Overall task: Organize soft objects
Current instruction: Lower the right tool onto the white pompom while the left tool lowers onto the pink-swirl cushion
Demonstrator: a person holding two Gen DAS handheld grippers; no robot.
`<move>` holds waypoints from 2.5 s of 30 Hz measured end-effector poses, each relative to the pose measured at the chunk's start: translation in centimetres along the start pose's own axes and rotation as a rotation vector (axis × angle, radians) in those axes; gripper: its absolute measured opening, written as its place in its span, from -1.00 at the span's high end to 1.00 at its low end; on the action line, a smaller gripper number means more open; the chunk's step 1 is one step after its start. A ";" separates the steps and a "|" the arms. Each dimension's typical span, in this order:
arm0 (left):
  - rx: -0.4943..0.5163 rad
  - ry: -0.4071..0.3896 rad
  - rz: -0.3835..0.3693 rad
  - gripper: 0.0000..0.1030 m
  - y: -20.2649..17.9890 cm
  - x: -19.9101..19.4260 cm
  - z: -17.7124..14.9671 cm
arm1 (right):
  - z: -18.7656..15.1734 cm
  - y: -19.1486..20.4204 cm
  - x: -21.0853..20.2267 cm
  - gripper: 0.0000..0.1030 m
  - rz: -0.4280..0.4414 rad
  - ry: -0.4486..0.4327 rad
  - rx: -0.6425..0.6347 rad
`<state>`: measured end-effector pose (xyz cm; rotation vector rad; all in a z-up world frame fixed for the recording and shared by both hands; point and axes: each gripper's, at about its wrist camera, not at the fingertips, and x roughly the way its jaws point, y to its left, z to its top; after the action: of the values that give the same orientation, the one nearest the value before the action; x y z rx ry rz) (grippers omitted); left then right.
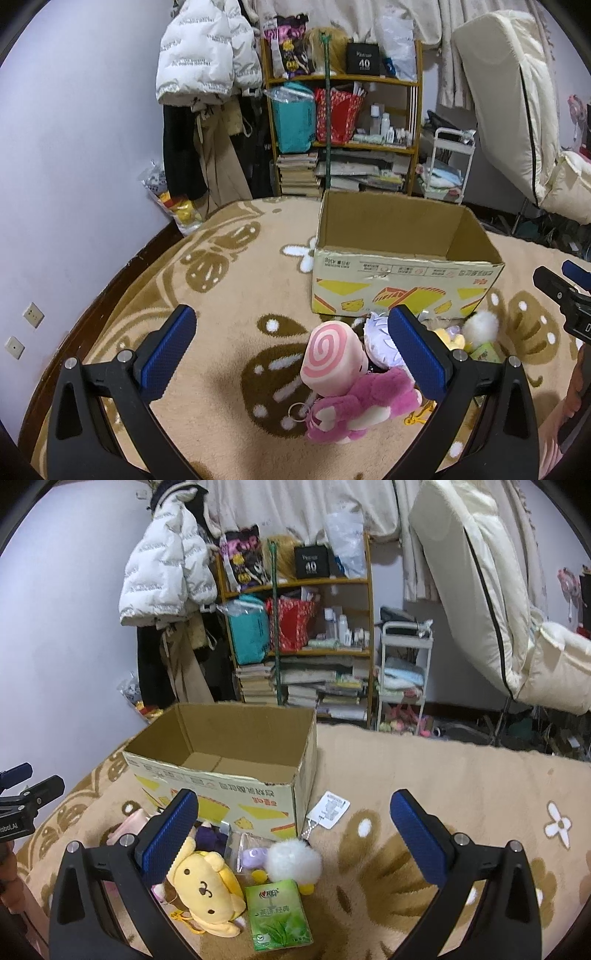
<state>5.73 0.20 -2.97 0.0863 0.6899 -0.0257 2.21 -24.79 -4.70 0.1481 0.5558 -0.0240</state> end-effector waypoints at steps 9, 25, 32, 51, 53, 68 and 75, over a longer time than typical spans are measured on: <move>0.033 0.123 -0.009 -0.99 -1.4 4.0 0.0 | -0.3 -1.0 4.4 -1.00 0.011 0.137 0.026; -0.033 0.381 -0.072 -0.99 -0.6 10.6 -1.6 | -2.0 -2.5 10.6 -0.94 0.040 0.344 0.080; -0.042 0.449 -0.072 -0.99 -0.2 12.2 -2.3 | -3.5 -2.9 13.6 -0.72 0.053 0.478 0.108; -0.017 0.478 -0.096 -0.85 -1.0 13.0 -2.9 | -4.8 -2.3 15.6 -0.33 0.075 0.551 0.097; -0.024 0.480 -0.110 -0.76 -1.0 13.0 -3.0 | -4.7 -2.3 15.7 -0.33 0.074 0.551 0.096; -0.089 0.487 -0.212 0.03 -1.1 12.6 -3.4 | -4.8 -2.6 15.9 -0.04 0.055 0.550 0.092; -0.067 0.464 -0.215 0.18 -1.6 11.9 -3.5 | -4.8 -2.6 15.7 0.21 0.079 0.548 0.093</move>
<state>12.66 -1.01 -13.36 -0.0497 1.1611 -0.1936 12.85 -26.36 -17.30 0.2704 1.0960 0.0701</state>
